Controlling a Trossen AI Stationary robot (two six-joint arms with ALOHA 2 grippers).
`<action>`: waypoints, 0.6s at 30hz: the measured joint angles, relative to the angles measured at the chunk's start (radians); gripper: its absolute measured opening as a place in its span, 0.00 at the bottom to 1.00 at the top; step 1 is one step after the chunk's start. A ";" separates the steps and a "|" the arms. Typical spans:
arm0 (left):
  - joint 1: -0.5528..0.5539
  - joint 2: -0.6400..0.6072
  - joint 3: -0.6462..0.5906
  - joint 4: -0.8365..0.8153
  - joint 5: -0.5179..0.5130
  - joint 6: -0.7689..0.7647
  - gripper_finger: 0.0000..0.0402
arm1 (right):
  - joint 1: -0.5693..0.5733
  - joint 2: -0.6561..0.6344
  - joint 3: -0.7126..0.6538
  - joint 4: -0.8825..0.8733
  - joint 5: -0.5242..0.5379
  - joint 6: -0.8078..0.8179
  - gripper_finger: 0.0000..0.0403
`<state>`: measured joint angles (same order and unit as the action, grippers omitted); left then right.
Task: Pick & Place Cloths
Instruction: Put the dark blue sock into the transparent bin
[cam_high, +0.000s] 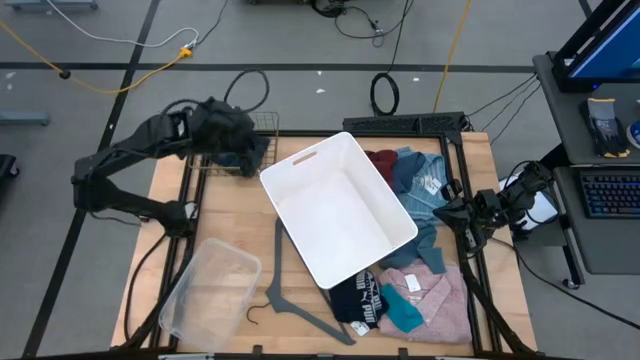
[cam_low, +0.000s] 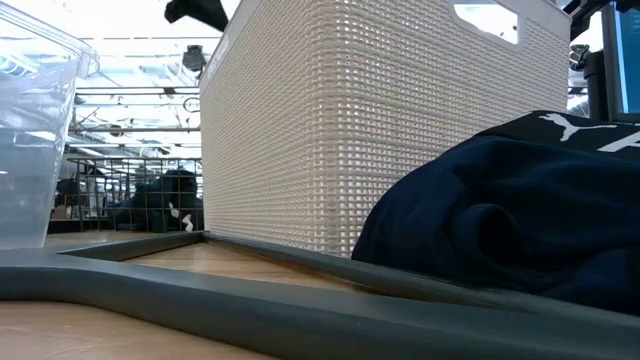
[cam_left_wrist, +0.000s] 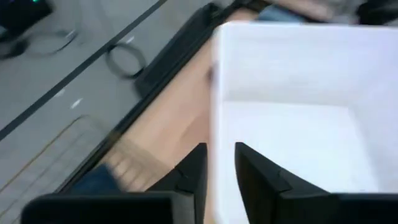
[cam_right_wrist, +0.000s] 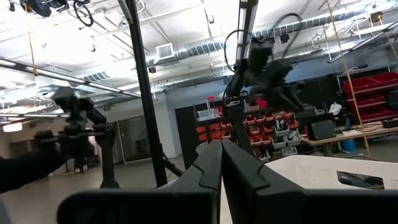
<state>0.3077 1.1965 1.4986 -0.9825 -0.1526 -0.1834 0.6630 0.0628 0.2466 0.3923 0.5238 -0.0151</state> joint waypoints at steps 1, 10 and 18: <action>-0.025 -0.002 0.000 0.024 0.000 -0.004 0.17 | 0.000 0.000 0.000 0.000 0.000 0.000 0.01; -0.216 0.001 -0.046 0.254 0.022 0.021 0.01 | 0.000 0.000 0.000 0.000 0.001 0.000 0.01; -0.349 0.000 -0.048 0.372 -0.009 0.056 0.01 | 0.000 0.000 0.000 0.000 0.003 0.000 0.01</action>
<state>-0.0413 1.1965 1.4506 -0.6109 -0.1615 -0.1276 0.6628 0.0628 0.2470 0.3923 0.5266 -0.0154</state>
